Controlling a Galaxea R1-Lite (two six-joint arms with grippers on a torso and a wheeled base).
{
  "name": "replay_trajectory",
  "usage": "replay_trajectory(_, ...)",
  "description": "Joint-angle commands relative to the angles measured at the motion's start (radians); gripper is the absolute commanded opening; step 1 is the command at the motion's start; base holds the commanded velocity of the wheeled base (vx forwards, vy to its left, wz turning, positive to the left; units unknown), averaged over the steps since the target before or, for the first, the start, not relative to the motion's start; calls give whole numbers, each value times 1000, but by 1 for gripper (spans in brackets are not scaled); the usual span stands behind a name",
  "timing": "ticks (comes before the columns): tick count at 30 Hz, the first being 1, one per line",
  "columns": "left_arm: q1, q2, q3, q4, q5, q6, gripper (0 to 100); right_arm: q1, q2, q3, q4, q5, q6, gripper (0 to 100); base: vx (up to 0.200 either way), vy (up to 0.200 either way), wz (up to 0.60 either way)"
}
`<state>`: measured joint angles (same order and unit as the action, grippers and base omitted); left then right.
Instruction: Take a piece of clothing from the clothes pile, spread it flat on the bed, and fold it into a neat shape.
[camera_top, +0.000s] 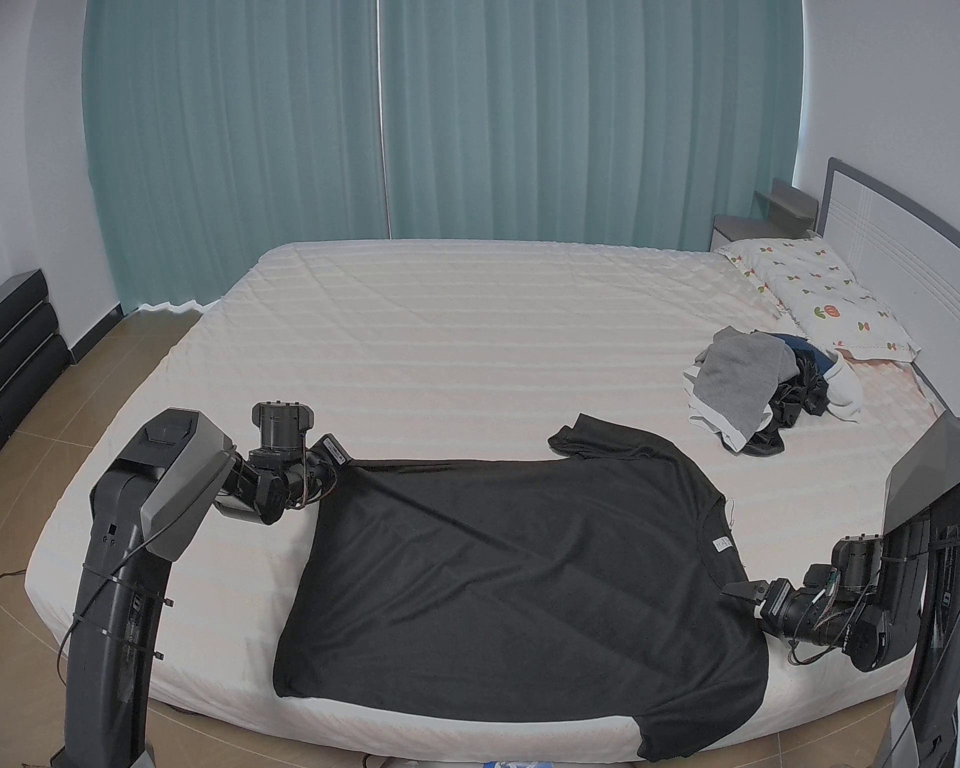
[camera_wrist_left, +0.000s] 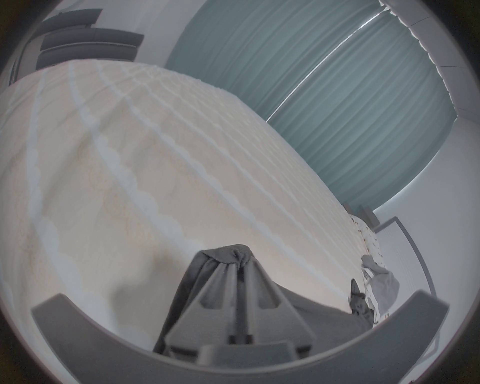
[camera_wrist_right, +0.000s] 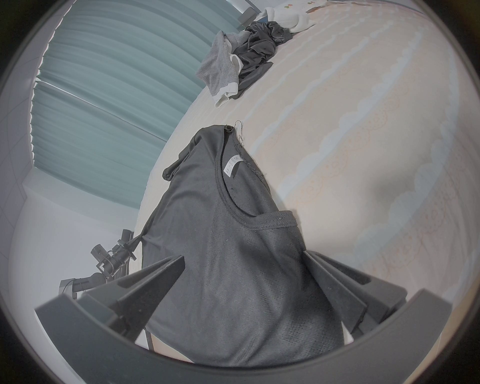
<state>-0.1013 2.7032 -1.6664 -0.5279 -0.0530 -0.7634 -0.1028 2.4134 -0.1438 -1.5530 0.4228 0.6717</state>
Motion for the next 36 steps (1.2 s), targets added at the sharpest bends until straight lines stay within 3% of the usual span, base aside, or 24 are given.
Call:
replay_trajectory(1,11,47,-75,0,59,-4,0,0,0,0,-7,1,0,100,0,0,0)
replay_trajectory(7,15,83,-147,0,110,-4,0,2,1,0,-7,-4,0,100,0,0,0)
replay_trajectory(20,14,90,-164,2,116,-4,0,2,0,-2,-7,-2,0,100,0,0,0)
replay_trajectory(21,14,90,-164,0,116,-4,100,0,0,-3,-7,-2,2,100,0,0,0)
replay_trajectory(28,15,84,-150,0,117,-10,100,-6,0,-34,-7,-29,11,100,0,0,0)
replay_trajectory(29,15,76,-136,0,117,-40,100,-3,0,-69,-7,-76,28,100,0,0,0)
replay_trajectory(32,20,36,-92,2,111,-99,100,5,-5,-117,-7,-130,58,100,0,0,0)
replay_trajectory(36,25,-25,7,-9,84,-111,100,55,-48,-172,2,-202,51,100,0,0,0)
